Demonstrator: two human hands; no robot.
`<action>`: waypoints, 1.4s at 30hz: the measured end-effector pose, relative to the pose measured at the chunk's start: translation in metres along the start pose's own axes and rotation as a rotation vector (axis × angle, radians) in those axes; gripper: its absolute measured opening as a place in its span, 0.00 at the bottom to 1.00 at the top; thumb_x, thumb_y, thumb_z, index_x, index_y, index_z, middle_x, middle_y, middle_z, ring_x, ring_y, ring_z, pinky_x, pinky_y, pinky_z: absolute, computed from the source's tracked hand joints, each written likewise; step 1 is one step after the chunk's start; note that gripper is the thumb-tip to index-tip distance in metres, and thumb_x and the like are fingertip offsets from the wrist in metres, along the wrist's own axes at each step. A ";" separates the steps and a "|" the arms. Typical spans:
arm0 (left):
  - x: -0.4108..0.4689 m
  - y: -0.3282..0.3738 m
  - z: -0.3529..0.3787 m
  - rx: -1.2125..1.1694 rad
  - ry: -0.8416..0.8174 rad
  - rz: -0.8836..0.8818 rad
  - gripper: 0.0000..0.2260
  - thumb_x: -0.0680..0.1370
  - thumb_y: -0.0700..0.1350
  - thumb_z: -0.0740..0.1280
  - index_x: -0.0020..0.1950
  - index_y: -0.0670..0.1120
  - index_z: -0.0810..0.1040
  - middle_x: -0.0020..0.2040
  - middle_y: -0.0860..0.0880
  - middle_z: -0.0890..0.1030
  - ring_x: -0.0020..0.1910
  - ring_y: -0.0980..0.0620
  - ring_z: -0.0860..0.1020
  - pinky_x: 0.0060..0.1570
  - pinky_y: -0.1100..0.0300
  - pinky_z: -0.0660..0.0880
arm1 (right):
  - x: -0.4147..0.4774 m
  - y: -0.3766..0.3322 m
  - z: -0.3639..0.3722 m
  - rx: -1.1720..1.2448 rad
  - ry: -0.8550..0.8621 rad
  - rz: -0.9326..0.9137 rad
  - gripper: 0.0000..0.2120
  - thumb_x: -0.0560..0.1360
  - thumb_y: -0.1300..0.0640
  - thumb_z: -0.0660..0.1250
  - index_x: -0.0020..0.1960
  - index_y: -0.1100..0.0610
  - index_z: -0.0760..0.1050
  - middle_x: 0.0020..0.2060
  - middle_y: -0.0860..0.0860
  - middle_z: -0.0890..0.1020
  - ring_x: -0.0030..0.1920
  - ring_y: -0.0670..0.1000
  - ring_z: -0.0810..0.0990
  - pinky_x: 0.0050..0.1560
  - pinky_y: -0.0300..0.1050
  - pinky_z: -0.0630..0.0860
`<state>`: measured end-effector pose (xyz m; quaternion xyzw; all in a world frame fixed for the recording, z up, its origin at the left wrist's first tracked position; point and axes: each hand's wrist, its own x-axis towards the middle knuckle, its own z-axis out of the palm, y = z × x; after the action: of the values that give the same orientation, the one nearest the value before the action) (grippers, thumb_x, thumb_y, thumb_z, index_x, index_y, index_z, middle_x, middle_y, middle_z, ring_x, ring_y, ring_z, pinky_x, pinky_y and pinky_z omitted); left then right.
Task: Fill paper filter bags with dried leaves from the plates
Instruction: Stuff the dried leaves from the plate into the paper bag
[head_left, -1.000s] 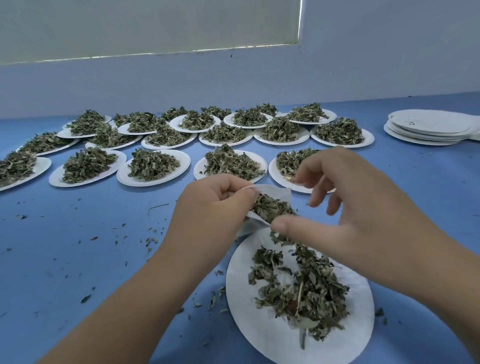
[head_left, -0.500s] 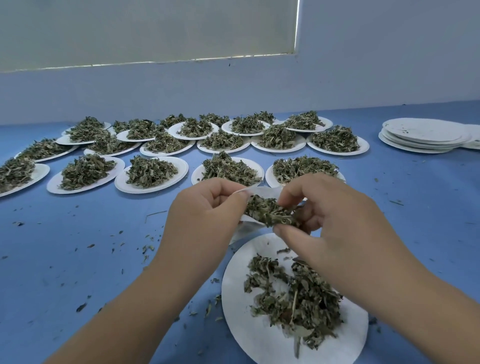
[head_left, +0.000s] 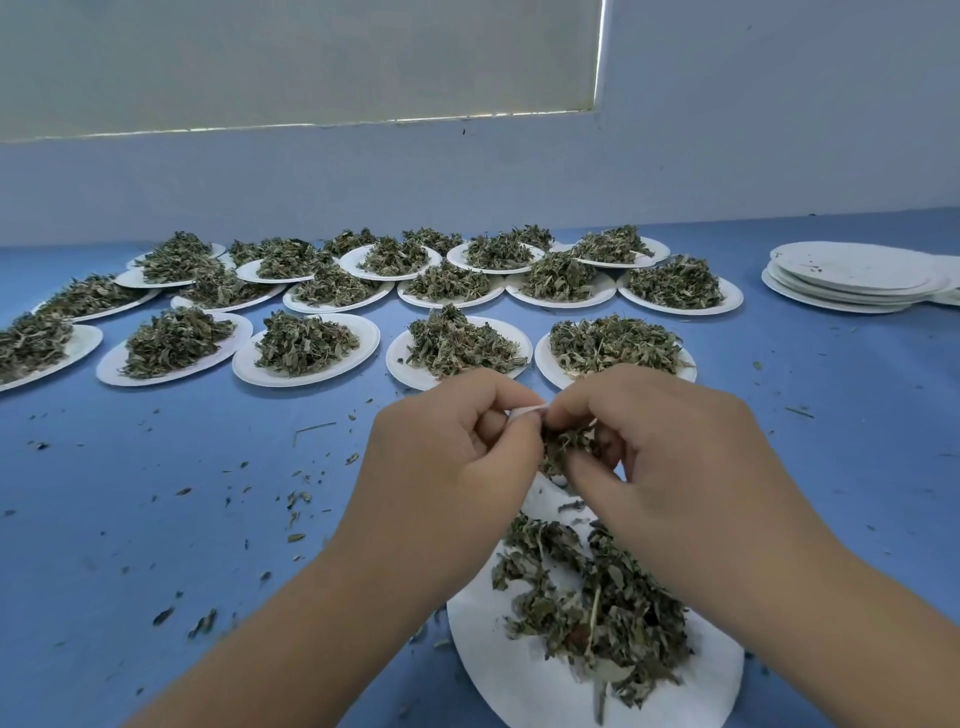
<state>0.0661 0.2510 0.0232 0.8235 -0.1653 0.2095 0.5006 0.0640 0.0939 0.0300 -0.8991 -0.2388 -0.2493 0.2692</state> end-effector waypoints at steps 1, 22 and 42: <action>0.000 -0.001 0.000 0.001 0.003 -0.009 0.10 0.75 0.39 0.68 0.37 0.53 0.80 0.25 0.49 0.68 0.23 0.58 0.63 0.24 0.71 0.60 | 0.000 0.000 0.001 0.010 -0.028 0.005 0.12 0.69 0.61 0.72 0.48 0.46 0.78 0.35 0.36 0.69 0.38 0.33 0.69 0.37 0.27 0.66; 0.003 -0.001 -0.006 -0.098 0.047 -0.105 0.09 0.75 0.41 0.68 0.37 0.53 0.82 0.25 0.47 0.72 0.21 0.59 0.63 0.23 0.71 0.60 | -0.001 0.004 -0.011 0.047 0.045 -0.186 0.09 0.74 0.57 0.65 0.47 0.50 0.84 0.38 0.40 0.83 0.39 0.45 0.76 0.42 0.34 0.71; 0.001 0.000 -0.007 -0.124 -0.067 -0.071 0.08 0.75 0.41 0.71 0.40 0.53 0.84 0.32 0.40 0.77 0.26 0.49 0.67 0.26 0.63 0.65 | -0.004 0.001 -0.004 -0.159 -0.448 -0.238 0.15 0.69 0.57 0.57 0.52 0.45 0.74 0.58 0.38 0.76 0.38 0.49 0.63 0.31 0.42 0.60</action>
<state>0.0659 0.2572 0.0263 0.8027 -0.1653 0.1534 0.5521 0.0605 0.0895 0.0308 -0.9159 -0.3760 -0.0919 0.1068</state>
